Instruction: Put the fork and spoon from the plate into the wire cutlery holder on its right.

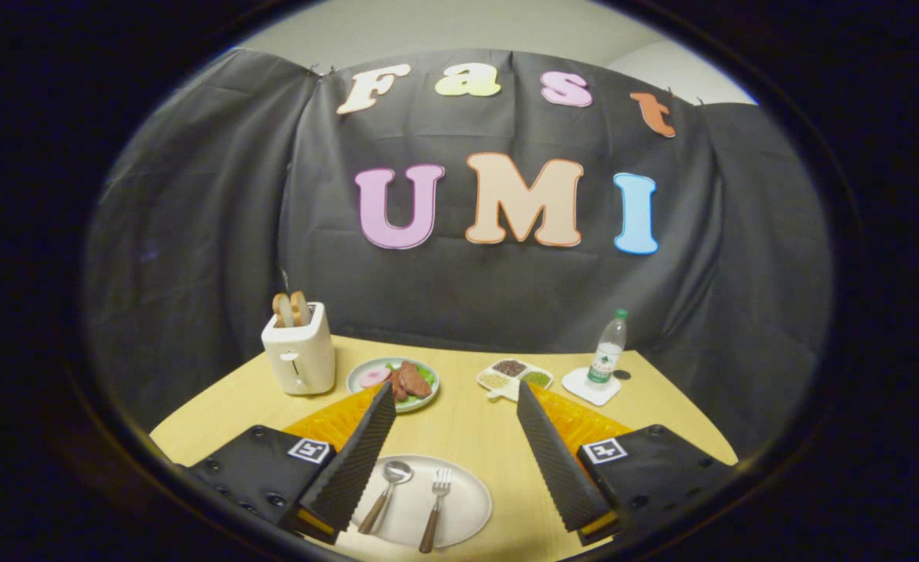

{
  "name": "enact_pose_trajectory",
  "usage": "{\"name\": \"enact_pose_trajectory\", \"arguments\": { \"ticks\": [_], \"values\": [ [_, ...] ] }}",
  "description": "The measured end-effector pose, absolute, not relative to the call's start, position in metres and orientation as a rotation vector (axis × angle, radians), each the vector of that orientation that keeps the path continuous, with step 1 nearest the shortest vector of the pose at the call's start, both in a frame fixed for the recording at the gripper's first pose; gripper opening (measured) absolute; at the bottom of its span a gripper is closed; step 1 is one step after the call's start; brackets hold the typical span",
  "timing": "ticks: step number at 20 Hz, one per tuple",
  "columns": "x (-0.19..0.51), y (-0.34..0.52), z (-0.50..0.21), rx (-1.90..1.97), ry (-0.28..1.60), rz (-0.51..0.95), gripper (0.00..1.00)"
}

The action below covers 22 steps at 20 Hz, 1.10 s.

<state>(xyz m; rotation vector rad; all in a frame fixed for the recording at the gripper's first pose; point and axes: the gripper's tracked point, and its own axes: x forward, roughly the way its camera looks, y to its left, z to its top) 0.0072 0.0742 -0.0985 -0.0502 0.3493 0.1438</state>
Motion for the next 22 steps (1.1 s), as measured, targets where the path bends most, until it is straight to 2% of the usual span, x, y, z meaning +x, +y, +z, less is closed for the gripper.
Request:
{"name": "enact_pose_trajectory", "arguments": {
  "ticks": [22],
  "values": [
    [-0.032,0.072,-0.270,-0.158,0.825,0.249,1.00]
  ]
}}
